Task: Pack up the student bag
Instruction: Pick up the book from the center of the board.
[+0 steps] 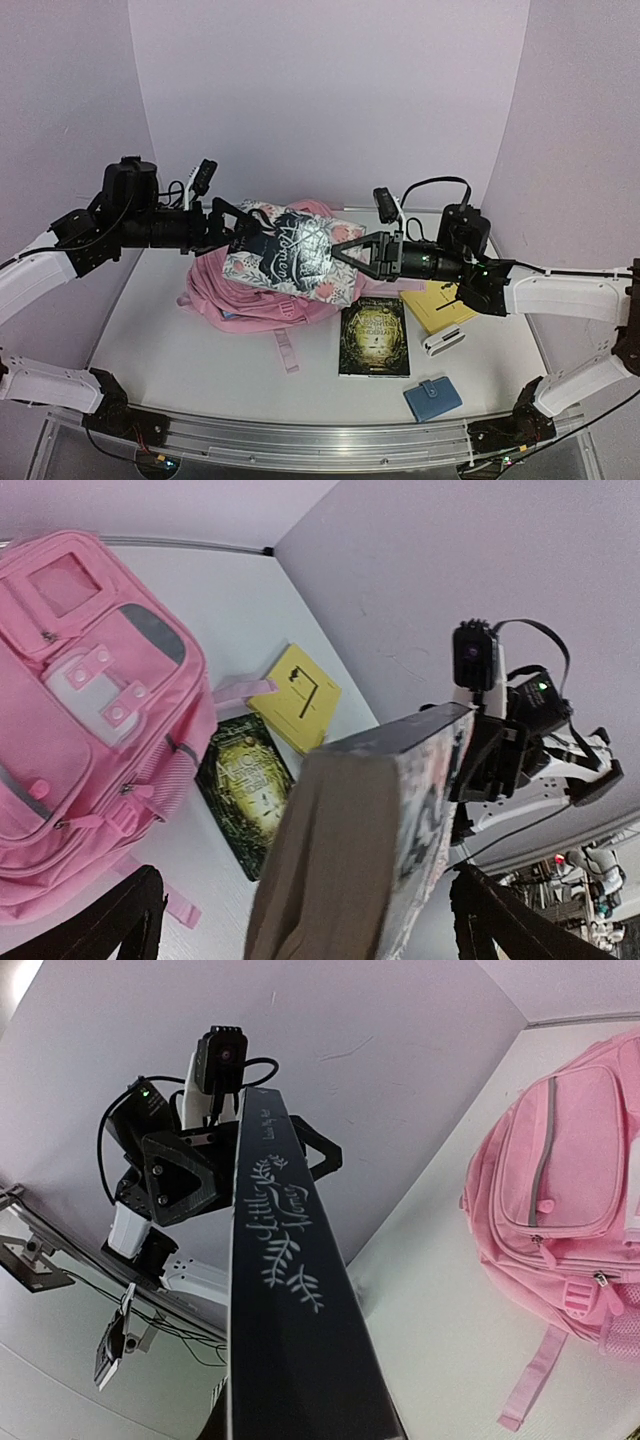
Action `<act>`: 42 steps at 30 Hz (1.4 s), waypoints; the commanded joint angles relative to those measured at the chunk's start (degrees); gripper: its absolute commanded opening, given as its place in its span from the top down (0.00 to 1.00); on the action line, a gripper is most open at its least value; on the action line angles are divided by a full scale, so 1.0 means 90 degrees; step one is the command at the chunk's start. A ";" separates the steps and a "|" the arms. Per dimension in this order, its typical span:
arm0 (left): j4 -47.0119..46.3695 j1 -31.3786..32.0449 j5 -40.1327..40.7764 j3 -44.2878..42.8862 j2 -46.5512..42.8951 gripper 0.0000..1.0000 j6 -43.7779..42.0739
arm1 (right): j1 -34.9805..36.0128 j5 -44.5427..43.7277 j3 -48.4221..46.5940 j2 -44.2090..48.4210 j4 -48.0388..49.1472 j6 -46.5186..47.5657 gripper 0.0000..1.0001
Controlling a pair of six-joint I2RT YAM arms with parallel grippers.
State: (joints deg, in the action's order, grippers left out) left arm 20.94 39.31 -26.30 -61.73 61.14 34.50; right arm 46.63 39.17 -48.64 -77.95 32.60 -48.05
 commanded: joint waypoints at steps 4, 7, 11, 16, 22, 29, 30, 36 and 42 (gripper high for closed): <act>-0.1392 -0.0079 -0.1380 0.0317 -0.0159 0.14 0.0348 | 0.0007 0.0516 -0.0342 0.0253 0.1096 -0.0191 1.00; -0.1415 -0.0115 -0.1535 0.0406 -0.0040 0.17 0.0463 | 0.0010 0.0684 -0.0365 0.0251 0.1338 -0.0339 1.00; -0.1256 -0.0163 -0.1383 0.0435 0.0042 0.08 0.0474 | 0.0007 0.0810 -0.0397 0.0310 0.1504 -0.0445 1.00; -0.1285 -0.0280 -0.1356 0.0513 0.0022 0.13 0.0545 | 0.0011 0.0814 -0.0320 0.0416 0.1541 -0.0461 1.00; -0.1983 -0.0324 -0.2006 0.0658 0.0090 0.50 0.0843 | 0.0005 0.0725 -0.0221 0.0326 0.1544 -0.0440 1.00; -0.1803 -0.0495 -0.2101 0.0631 0.0101 0.96 0.0893 | 0.0009 0.0112 -0.0257 0.0084 0.1137 -0.0147 0.99; -0.1689 -0.0557 -0.2064 0.0618 0.0103 0.99 0.0896 | 0.0015 -0.0050 -0.0377 0.0060 0.0769 0.0089 0.95; -0.1264 -0.1622 -0.1880 0.0673 0.0099 1.00 0.1103 | 0.0318 -0.1643 -0.1208 -0.0113 -0.1848 0.1764 0.47; -0.1001 -0.3235 -0.1890 0.0677 0.0091 1.00 0.0980 | 0.1017 -0.3370 -0.2053 -0.0725 -0.3018 0.2781 0.13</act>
State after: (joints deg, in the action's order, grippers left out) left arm 11.85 18.15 -45.23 -54.85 62.37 43.49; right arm 51.64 21.50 -61.08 -81.22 13.44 -32.36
